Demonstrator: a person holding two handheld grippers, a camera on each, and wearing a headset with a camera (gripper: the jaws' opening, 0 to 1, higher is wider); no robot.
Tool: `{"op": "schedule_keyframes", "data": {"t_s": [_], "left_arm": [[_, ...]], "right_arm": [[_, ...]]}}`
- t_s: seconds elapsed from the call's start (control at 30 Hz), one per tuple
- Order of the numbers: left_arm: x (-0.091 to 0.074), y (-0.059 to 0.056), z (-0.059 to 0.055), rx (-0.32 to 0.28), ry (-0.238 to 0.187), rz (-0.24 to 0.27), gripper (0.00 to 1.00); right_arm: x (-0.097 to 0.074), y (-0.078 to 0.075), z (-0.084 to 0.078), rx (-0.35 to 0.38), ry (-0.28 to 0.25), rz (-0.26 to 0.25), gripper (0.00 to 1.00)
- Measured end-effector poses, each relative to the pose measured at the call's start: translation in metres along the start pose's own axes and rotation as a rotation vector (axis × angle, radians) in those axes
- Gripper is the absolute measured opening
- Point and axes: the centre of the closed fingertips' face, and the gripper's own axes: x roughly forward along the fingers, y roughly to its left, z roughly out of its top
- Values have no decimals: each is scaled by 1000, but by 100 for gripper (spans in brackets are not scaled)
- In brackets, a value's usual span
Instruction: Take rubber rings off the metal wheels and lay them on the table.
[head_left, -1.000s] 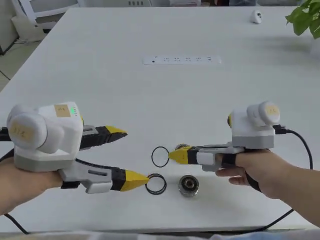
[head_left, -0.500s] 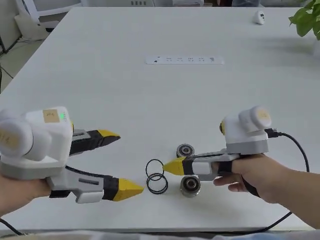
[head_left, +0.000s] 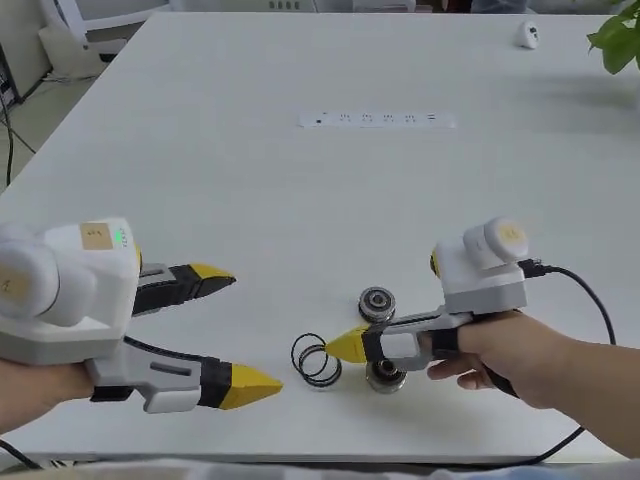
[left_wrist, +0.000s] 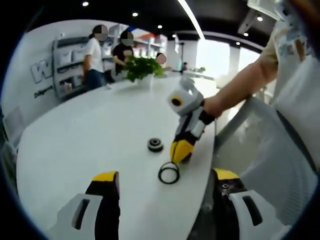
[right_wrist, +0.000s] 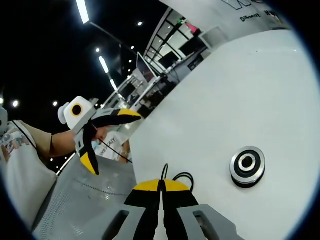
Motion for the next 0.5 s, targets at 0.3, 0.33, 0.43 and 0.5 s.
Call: {"op": "schedule_keyframes", "data": {"t_s": [0.3,0.33,0.43,0.5], "left_arm": [[0,0,-1,-1,3,-1,76],[0,1,-1,-3,3,-1,76],[0,1,-2,-6,6,1,76],[0,1,-3,-7,10,-2,76]], "right_arm": [[-1,-8,-7,15,28,-33,0],[-1,-9,-8,17,30,-35,0],[-1,-11,-8,21,30,-47,0],[-1,-12,-8,21,31,-54,0]]}}
